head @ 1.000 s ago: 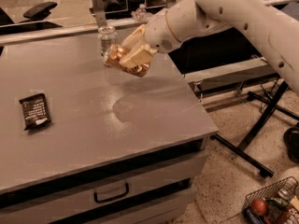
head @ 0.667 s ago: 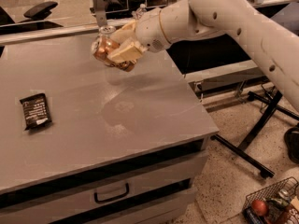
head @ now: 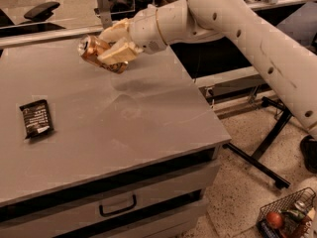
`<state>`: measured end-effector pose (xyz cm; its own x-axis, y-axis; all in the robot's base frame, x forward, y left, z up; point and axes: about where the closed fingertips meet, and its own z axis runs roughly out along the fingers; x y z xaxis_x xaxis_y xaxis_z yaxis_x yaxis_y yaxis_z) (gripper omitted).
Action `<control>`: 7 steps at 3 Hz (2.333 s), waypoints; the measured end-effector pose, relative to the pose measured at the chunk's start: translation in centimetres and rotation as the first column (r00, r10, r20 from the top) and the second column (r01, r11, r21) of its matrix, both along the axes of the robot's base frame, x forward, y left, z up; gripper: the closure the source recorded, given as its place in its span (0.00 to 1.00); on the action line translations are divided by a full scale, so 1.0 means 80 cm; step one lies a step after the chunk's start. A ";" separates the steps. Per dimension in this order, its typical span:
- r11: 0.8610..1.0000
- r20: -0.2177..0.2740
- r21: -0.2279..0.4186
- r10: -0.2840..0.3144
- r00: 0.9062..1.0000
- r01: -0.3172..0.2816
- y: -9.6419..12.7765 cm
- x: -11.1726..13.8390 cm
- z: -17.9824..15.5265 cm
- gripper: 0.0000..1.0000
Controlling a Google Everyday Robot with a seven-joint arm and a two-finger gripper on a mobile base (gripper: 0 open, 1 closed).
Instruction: Move orange can near rxbar chocolate
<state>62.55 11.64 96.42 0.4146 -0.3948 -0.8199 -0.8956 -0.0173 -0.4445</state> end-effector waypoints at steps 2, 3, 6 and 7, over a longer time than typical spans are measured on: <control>0.985 -0.111 0.168 0.065 0.992 -0.046 0.056 -0.060 -0.002 1.00; 0.967 -0.175 0.247 0.113 0.978 -0.067 0.093 -0.091 -0.013 1.00; 0.929 -0.327 0.370 0.138 0.935 -0.007 0.138 -0.124 -0.057 1.00; 0.913 -0.369 0.405 0.113 0.922 0.050 0.134 -0.122 -0.061 0.83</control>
Offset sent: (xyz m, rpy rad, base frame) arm -0.0878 0.0815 -0.0068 0.2955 0.2280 0.1057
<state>52.76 22.34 91.50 0.0486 0.0077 -0.9988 -0.9972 0.0573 -0.0480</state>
